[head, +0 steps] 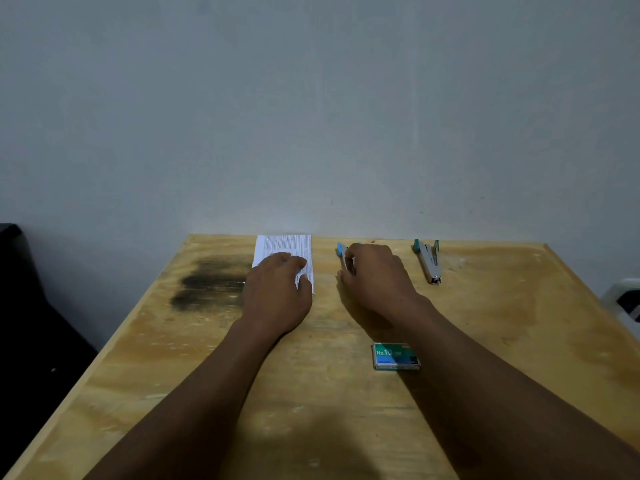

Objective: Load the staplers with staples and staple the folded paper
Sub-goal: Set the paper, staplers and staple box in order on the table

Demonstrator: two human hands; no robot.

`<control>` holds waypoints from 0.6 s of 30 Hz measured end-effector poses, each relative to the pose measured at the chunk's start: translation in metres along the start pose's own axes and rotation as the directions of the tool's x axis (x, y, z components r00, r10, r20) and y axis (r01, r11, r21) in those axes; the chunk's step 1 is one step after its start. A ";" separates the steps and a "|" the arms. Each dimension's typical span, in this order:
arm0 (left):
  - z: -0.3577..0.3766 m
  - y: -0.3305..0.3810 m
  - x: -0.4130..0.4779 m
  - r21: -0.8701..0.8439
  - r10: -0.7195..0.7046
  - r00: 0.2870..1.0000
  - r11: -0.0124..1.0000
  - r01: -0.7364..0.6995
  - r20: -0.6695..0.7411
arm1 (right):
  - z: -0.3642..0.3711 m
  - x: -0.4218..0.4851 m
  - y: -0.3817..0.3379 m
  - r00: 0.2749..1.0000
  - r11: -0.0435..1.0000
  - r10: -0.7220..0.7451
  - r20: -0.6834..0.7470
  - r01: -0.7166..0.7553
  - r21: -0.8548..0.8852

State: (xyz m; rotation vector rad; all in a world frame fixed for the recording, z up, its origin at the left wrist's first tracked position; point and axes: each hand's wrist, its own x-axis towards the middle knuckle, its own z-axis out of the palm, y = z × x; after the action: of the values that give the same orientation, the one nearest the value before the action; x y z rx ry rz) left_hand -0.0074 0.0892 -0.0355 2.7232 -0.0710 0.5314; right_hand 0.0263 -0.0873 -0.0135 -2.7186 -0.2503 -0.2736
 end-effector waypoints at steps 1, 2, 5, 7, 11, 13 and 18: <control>0.000 0.000 0.001 0.001 -0.010 1.000 1.000 0.010 -0.005 | 0.002 0.002 -0.002 1.000 1.000 0.004 -0.001 -0.004 0.014; 0.001 0.001 0.002 0.002 -0.019 1.000 1.000 0.019 -0.009 | 0.003 0.004 -0.005 1.000 1.000 0.007 -0.004 -0.007 0.028; 0.005 0.000 0.004 -0.007 -0.051 0.999 0.999 0.051 -0.015 | 0.006 0.007 -0.010 1.000 0.999 0.009 0.017 -0.010 0.046; 0.006 -0.002 0.003 -0.017 -0.060 0.998 0.998 0.060 -0.016 | -0.002 0.004 -0.009 1.000 0.997 0.019 0.009 -0.020 0.071; 0.008 -0.002 0.001 -0.045 -0.066 0.997 0.997 0.065 -0.029 | -0.029 -0.008 0.026 0.983 0.993 0.114 -0.142 -0.112 0.021; 0.010 -0.003 0.002 -0.041 -0.073 0.997 0.997 0.072 -0.023 | -0.038 -0.016 0.053 0.955 0.976 0.202 -0.217 -0.214 -0.036; 0.012 -0.004 0.003 -0.038 -0.110 0.994 0.993 0.109 -0.012 | -0.038 -0.030 0.091 0.937 0.956 0.287 -0.199 -0.292 0.005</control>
State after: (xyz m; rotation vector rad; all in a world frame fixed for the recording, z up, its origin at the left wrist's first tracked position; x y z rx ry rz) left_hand 0.0001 0.0887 -0.0462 2.6685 0.0710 0.5127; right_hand 0.0113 -0.1892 -0.0191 -2.6797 0.2108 -0.4591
